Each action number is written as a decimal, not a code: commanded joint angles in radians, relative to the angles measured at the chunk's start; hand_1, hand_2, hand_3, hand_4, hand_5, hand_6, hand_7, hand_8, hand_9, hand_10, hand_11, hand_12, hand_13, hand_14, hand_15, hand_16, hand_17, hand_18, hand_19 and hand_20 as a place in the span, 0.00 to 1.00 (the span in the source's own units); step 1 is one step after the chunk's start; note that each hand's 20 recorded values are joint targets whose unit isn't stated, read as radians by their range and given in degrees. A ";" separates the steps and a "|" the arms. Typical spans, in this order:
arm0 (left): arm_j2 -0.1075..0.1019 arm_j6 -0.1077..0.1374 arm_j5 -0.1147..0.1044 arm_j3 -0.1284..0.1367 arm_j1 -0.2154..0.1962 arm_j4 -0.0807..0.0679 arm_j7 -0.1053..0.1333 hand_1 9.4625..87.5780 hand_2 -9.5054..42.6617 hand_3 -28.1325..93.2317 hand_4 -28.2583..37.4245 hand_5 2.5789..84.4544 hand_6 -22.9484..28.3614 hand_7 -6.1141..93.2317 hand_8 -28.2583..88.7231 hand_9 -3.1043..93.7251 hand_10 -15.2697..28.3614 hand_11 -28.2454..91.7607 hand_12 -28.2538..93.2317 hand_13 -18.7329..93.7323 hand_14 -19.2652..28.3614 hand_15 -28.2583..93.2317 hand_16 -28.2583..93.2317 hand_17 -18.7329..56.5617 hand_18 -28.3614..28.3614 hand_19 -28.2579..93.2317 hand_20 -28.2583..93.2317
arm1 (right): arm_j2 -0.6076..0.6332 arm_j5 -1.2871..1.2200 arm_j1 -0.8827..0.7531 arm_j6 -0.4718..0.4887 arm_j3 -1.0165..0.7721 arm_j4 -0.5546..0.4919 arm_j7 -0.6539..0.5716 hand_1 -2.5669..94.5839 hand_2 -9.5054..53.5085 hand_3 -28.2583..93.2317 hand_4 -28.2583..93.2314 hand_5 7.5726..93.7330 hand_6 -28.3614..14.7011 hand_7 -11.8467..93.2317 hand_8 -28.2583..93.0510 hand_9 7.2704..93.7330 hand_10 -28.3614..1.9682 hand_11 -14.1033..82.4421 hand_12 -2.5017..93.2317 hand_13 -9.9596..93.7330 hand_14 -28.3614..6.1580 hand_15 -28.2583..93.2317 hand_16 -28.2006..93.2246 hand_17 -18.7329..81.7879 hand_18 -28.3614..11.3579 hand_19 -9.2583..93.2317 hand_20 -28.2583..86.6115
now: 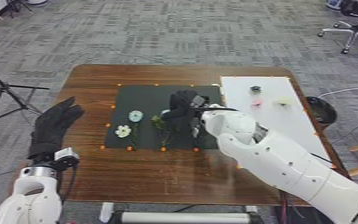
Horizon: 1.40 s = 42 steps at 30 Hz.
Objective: Arrange flowers
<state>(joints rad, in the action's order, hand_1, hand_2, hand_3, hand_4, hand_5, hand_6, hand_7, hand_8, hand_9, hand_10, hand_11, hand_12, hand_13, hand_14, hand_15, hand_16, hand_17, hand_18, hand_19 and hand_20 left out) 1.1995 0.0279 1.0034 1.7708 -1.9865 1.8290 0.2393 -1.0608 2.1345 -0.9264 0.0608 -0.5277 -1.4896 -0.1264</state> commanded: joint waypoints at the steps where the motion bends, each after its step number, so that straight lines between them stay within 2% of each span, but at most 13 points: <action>1: 0.009 -0.007 0.000 -0.002 0.002 0.002 0.006 0.20 0.22 0.81 0.00 0.51 0.53 0.19 0.18 0.52 0.68 0.41 0.34 0.49 0.79 0.43 0.24 0.32 0.75 0.33 0.39 | -0.038 0.033 0.004 0.005 0.024 0.011 0.029 0.25 0.23 0.72 0.12 0.78 0.65 0.25 0.16 0.79 0.49 0.25 0.16 0.81 0.46 0.68 0.51 0.50 0.10 0.77 0.74; 16: 0.014 -0.009 0.000 -0.004 0.004 0.000 0.008 0.20 0.22 0.81 0.00 0.51 0.53 0.19 0.18 0.51 0.68 0.41 0.34 0.50 0.80 0.43 0.24 0.32 0.75 0.33 0.39 | -0.077 0.049 0.025 -0.001 0.025 0.026 0.040 0.26 0.23 0.71 0.12 0.74 0.65 0.24 0.16 0.76 0.50 0.25 0.16 0.81 0.46 0.68 0.51 0.49 0.10 0.77 0.74; 22: 0.012 -0.002 -0.001 -0.001 -0.003 0.005 0.004 0.20 0.22 0.81 0.00 0.51 0.53 0.19 0.18 0.51 0.68 0.41 0.34 0.49 0.79 0.43 0.23 0.32 0.75 0.33 0.39 | -0.019 0.017 0.084 -0.009 0.008 -0.012 0.023 0.26 0.23 0.72 0.13 0.74 0.65 0.24 0.16 0.75 0.50 0.25 0.16 0.81 0.46 0.68 0.51 0.49 0.11 0.77 0.74; 27: 0.008 -0.006 0.001 -0.005 0.001 0.004 -0.002 0.20 0.22 0.81 0.00 0.51 0.53 0.19 0.18 0.51 0.68 0.41 0.34 0.49 0.80 0.43 0.24 0.32 0.75 0.33 0.39 | 0.060 -0.029 0.109 -0.062 -0.058 -0.083 -0.011 0.29 0.24 0.72 0.13 0.73 0.65 0.25 0.16 0.75 0.50 0.25 0.16 0.79 0.46 0.66 0.50 0.48 0.12 0.75 0.73; 30: 0.005 -0.004 0.001 -0.004 0.000 0.006 -0.003 0.20 0.22 0.81 0.00 0.51 0.53 0.19 0.18 0.51 0.68 0.41 0.34 0.49 0.80 0.43 0.24 0.32 0.75 0.33 0.39 | 0.143 -0.007 0.086 -0.110 -0.105 -0.143 -0.018 0.32 0.19 0.73 0.13 0.71 0.65 0.26 0.16 0.72 0.48 0.24 0.17 0.76 0.45 0.60 0.49 0.46 0.15 0.69 0.70; 33: 0.002 -0.001 0.000 0.003 -0.010 0.011 -0.004 0.20 0.22 0.81 0.00 0.51 0.53 0.19 0.18 0.51 0.68 0.41 0.34 0.50 0.80 0.43 0.24 0.32 0.75 0.33 0.39 | 0.210 0.035 0.057 -0.153 -0.146 -0.150 -0.013 0.35 0.13 0.75 0.13 0.66 0.65 0.26 0.16 0.67 0.49 0.24 0.17 0.72 0.45 0.57 0.48 0.44 0.18 0.65 0.68; 36: 0.004 0.006 -0.001 0.012 -0.022 0.018 -0.004 0.20 0.22 0.81 0.00 0.51 0.53 0.19 0.18 0.52 0.68 0.41 0.34 0.50 0.79 0.43 0.24 0.32 0.75 0.33 0.39 | 0.259 0.088 0.012 -0.140 -0.197 -0.131 -0.002 0.38 0.06 0.77 0.12 0.62 0.65 0.26 0.16 0.64 0.50 0.23 0.17 0.71 0.45 0.56 0.48 0.44 0.18 0.65 0.67; 38: 0.006 0.006 0.000 0.010 -0.020 0.017 -0.005 0.20 0.22 0.81 0.00 0.51 0.53 0.19 0.18 0.52 0.68 0.41 0.34 0.49 0.79 0.43 0.23 0.32 0.75 0.33 0.39 | 0.290 0.129 -0.016 -0.119 -0.228 -0.112 0.007 0.39 0.01 0.78 0.12 0.59 0.65 0.26 0.16 0.62 0.50 0.23 0.17 0.71 0.46 0.56 0.48 0.44 0.18 0.66 0.68; 42: -0.002 0.002 0.003 0.008 -0.015 0.015 -0.009 0.21 0.22 0.81 0.00 0.51 0.53 0.19 0.18 0.52 0.68 0.41 0.34 0.49 0.80 0.43 0.24 0.32 0.75 0.33 0.39 | 0.332 0.156 -0.063 -0.047 -0.279 -0.081 0.015 0.39 0.00 0.79 0.11 0.57 0.65 0.26 0.16 0.58 0.51 0.23 0.18 0.71 0.47 0.58 0.49 0.44 0.17 0.69 0.70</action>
<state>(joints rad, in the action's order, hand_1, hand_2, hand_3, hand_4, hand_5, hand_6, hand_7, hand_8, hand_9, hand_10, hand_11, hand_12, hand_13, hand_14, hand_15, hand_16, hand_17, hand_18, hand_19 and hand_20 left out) 1.2024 0.0291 1.0034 1.7749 -1.9946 1.8378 0.2404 -0.8537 2.2537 -0.9093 -0.0787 -0.7414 -1.6500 -0.1268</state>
